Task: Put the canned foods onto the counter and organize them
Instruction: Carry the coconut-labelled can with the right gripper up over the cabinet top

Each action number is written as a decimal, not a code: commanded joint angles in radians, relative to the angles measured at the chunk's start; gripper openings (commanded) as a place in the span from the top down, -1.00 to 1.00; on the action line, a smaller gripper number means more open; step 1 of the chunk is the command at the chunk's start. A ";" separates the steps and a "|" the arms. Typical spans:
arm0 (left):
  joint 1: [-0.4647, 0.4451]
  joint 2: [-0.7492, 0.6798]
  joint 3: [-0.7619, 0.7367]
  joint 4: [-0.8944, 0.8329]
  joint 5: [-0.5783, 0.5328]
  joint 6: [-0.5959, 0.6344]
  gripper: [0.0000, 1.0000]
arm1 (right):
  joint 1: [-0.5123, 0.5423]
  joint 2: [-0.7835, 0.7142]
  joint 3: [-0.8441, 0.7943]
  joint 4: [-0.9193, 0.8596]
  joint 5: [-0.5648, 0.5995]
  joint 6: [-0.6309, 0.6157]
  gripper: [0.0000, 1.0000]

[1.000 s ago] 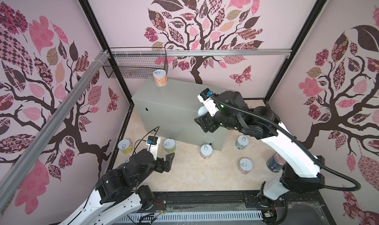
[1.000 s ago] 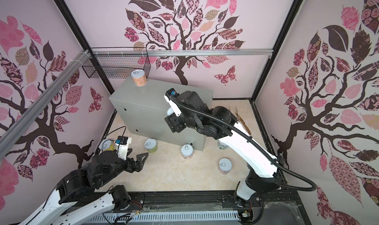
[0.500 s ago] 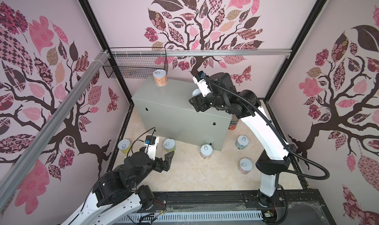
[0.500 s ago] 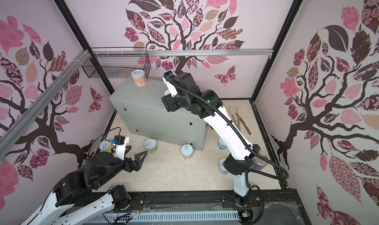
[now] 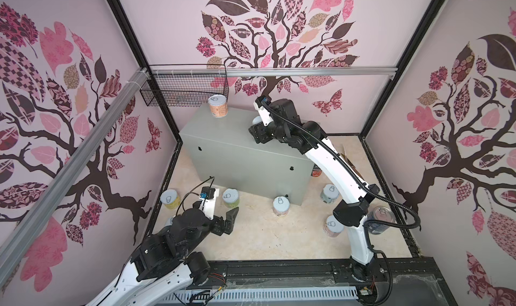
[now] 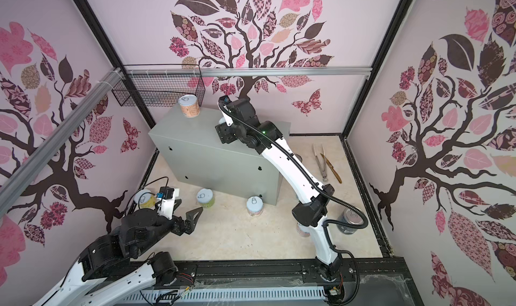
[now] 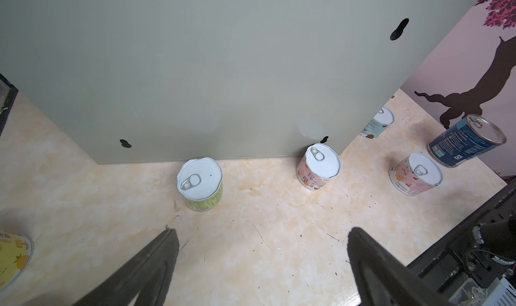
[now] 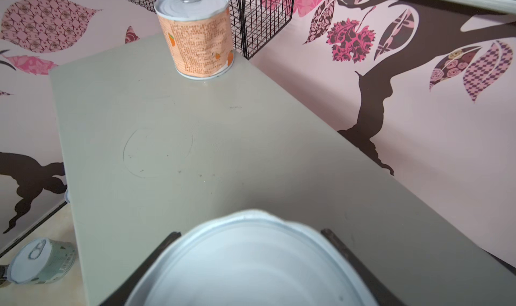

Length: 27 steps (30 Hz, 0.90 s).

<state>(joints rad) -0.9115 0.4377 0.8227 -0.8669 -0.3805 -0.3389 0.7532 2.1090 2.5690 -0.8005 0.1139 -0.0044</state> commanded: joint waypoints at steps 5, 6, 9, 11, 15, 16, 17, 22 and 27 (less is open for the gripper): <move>-0.004 -0.010 -0.031 0.029 -0.002 0.013 -0.96 | -0.017 0.087 0.043 0.113 -0.050 0.000 -0.05; -0.004 -0.010 -0.031 0.032 0.000 0.013 -0.96 | -0.018 0.093 0.043 0.117 -0.053 0.001 -0.17; -0.004 -0.006 -0.034 0.034 0.001 0.014 -0.96 | -0.018 0.106 0.042 0.126 -0.057 0.004 -0.38; -0.004 -0.004 -0.036 0.034 0.001 0.014 -0.96 | -0.017 0.112 0.042 0.127 -0.063 0.006 -0.49; -0.004 -0.005 -0.036 0.034 0.002 0.015 -0.96 | -0.018 0.113 0.040 0.131 -0.082 0.006 -0.69; -0.004 -0.005 -0.037 0.034 0.002 0.017 -0.96 | -0.018 0.114 0.040 0.133 -0.089 0.004 -0.77; -0.004 -0.005 -0.037 0.034 0.002 0.016 -0.96 | -0.018 0.111 0.037 0.138 -0.094 0.004 -0.84; -0.004 -0.013 -0.038 0.032 -0.007 0.015 -0.96 | -0.018 0.099 0.034 0.160 -0.119 0.004 -1.00; -0.004 -0.015 -0.039 0.031 -0.017 0.012 -0.96 | -0.018 0.067 0.034 0.165 -0.137 -0.010 -1.00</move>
<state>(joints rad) -0.9115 0.4332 0.8093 -0.8536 -0.3847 -0.3359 0.7372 2.1906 2.5851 -0.6468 0.0002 -0.0025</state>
